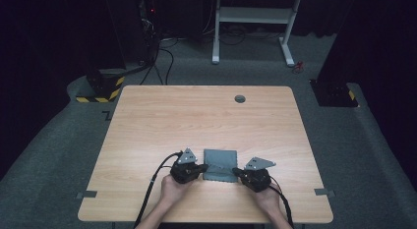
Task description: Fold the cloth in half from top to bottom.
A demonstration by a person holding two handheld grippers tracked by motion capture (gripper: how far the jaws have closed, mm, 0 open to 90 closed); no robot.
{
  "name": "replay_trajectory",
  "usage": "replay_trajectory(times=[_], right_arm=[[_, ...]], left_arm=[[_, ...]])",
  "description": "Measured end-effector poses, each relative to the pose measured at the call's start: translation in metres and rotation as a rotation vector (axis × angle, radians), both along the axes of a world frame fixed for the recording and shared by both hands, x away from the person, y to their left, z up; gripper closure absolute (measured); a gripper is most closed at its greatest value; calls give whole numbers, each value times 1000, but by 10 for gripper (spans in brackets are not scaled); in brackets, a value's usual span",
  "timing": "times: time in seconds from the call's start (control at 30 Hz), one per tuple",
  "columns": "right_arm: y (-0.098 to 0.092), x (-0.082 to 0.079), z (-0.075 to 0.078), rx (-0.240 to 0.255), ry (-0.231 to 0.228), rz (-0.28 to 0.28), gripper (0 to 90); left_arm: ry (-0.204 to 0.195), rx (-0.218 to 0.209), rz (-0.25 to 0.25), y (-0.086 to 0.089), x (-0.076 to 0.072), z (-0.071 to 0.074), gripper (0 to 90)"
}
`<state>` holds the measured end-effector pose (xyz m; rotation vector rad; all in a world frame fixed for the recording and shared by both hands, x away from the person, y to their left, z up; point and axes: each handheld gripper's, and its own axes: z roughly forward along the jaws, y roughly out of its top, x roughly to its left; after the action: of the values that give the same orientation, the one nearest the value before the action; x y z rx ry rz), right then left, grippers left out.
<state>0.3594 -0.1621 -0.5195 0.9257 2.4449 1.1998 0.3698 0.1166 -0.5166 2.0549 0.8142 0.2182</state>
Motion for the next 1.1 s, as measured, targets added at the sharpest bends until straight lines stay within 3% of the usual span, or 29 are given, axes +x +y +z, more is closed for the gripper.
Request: replay_trajectory(times=[0.23, 0.4, 0.53, 0.63, 0.73, 0.87, 1.0, 1.1], right_arm=[[0, -4, -1, -3, -2, 11, 884], [-3, -8, -2, 2, 0, 3, 821], [-8, -13, 0, 15, -1, 6, 805], [-14, -18, 5, 45, -2, 0, 827], [-17, -19, 12, 66, -24, -10, 888], [-10, -10, 17, 84, -21, -34, 897], [5, -4, 13, 43, 1, -19, 892], [10, -3, 9, 33, 21, -8, 869]], left_arm=[[15, -7, -9, 2, -4, 0, 880], [18, -3, -12, 3, -7, 1, 834], [20, -25, -21, 9, -13, 2, 762], [10, -65, -14, 16, -18, 7, 726], [8, -73, 2, 18, -17, 14, 724], [9, -47, 11, 9, -9, 17, 709], [41, -4, -2, -7, -2, 10, 681], [39, 42, -15, -11, -4, 5, 670]])
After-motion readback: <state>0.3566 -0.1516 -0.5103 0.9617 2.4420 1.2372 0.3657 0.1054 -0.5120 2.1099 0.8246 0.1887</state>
